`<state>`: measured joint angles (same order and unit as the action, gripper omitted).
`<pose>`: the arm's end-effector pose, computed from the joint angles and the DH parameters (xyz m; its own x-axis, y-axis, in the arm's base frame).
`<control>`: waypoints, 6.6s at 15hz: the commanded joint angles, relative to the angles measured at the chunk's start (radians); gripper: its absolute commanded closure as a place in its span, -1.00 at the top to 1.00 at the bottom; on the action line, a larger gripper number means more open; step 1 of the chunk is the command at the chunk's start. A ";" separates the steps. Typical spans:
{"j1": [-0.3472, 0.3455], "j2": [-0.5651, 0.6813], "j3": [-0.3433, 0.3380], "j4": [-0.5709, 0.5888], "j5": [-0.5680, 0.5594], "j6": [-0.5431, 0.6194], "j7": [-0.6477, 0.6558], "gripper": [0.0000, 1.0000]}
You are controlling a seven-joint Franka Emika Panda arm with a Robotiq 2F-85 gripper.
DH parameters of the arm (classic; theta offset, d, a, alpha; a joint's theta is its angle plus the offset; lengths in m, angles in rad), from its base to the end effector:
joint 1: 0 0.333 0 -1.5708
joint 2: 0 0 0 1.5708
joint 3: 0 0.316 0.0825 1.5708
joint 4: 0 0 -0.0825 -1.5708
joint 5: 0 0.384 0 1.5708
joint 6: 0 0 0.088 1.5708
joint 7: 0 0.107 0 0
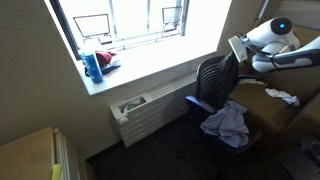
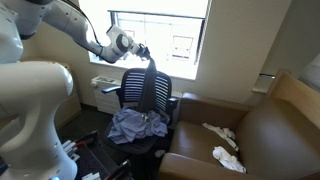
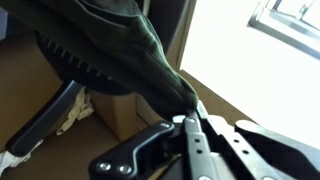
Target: Move the green t-shirt from the chair to the sofa
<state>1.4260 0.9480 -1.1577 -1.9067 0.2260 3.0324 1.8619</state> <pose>0.6102 0.2906 0.3223 0.0447 -0.8948 0.4442 -0.6097 -0.3767 -0.6974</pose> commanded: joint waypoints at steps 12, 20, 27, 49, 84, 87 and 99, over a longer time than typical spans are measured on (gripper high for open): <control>-0.056 -0.215 -0.154 -0.066 0.035 0.319 -0.141 -0.98; -0.166 -0.304 -0.205 -0.059 0.134 0.385 -0.217 -0.94; -0.406 -0.068 -0.286 0.040 0.222 0.444 -0.181 -0.98; -0.335 -0.224 -0.331 -0.698 0.471 0.263 -0.446 -0.98; 0.199 0.529 -0.089 -0.855 1.069 0.425 0.007 -0.44; 0.199 0.529 -0.089 -0.855 1.069 0.425 0.007 -0.44; -0.117 0.310 -0.279 -0.769 0.939 0.398 0.135 -0.15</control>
<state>1.3094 1.2580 -1.4370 -2.6757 1.1648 3.4301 1.9965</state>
